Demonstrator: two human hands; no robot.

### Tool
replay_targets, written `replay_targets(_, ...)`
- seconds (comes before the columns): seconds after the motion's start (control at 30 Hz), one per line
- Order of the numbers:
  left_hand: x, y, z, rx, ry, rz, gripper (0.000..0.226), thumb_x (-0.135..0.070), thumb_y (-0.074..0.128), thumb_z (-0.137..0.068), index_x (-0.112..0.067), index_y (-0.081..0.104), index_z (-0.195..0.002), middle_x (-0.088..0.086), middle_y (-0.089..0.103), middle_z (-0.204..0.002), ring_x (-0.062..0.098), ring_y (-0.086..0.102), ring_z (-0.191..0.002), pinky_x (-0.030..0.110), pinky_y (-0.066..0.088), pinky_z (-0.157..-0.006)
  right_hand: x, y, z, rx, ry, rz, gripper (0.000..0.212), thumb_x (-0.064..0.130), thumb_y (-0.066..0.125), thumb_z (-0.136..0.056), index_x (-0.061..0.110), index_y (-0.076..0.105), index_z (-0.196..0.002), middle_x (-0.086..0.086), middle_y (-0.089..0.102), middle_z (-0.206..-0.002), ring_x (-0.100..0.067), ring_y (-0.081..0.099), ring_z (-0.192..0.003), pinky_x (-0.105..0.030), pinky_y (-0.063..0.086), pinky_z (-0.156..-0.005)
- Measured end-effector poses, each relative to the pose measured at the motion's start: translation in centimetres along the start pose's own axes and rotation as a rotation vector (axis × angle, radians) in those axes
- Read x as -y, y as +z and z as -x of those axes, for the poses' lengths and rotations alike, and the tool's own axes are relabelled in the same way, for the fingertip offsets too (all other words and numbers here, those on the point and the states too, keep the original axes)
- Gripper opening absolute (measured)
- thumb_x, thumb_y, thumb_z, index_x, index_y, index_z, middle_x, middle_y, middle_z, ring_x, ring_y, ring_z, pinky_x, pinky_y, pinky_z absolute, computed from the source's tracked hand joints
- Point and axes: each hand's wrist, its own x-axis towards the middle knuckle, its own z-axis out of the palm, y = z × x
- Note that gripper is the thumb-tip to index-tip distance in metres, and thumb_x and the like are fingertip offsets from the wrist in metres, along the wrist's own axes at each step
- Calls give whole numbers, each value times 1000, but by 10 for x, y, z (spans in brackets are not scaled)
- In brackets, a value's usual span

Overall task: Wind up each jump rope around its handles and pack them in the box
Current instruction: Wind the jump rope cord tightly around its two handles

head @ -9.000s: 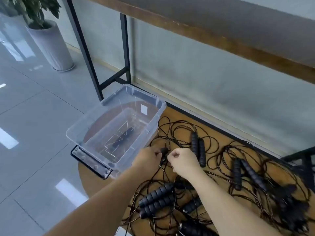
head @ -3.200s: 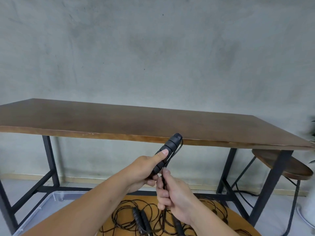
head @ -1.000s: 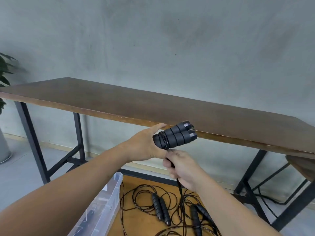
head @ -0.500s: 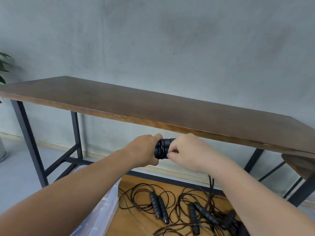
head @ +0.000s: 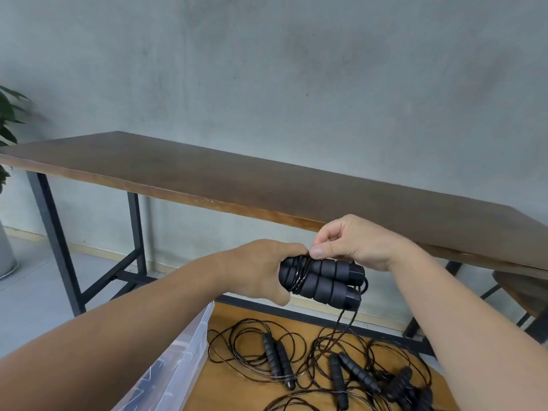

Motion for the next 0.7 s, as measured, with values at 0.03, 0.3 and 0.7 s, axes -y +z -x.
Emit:
replay_targets(0.03,-1,0,2,-1,-2,46,49,-13,75,-75,-45,43,-93,-11,50,-74,6,48,-63,18,40,-58,-6,1,0,-4,3,-90,15,29,80,-69,17,75,-76,1,71,-73,-10,63,-66,-24,51,-63)
replay_targets(0.3,-5,11,5,-16,-20,280,41,-8,75,-70,-35,48,-84,-8,47,-70,6,44,-57,19,37,-55,-48,43,-7,-77,81,-856,18,18,64,-89,14,71,-73,-5,69,-75,-13,68,-58,-24,54,-49)
replay_targets(0.7,-10,27,6,-145,-61,452,78,-15,79,-75,-36,38,-138,-19,59,-78,-4,59,-69,9,43,-64,-53,90,2,-225,186,-1094,18,20,64,-93,14,63,-75,0,47,-65,-10,30,-56,-27,12,-59)
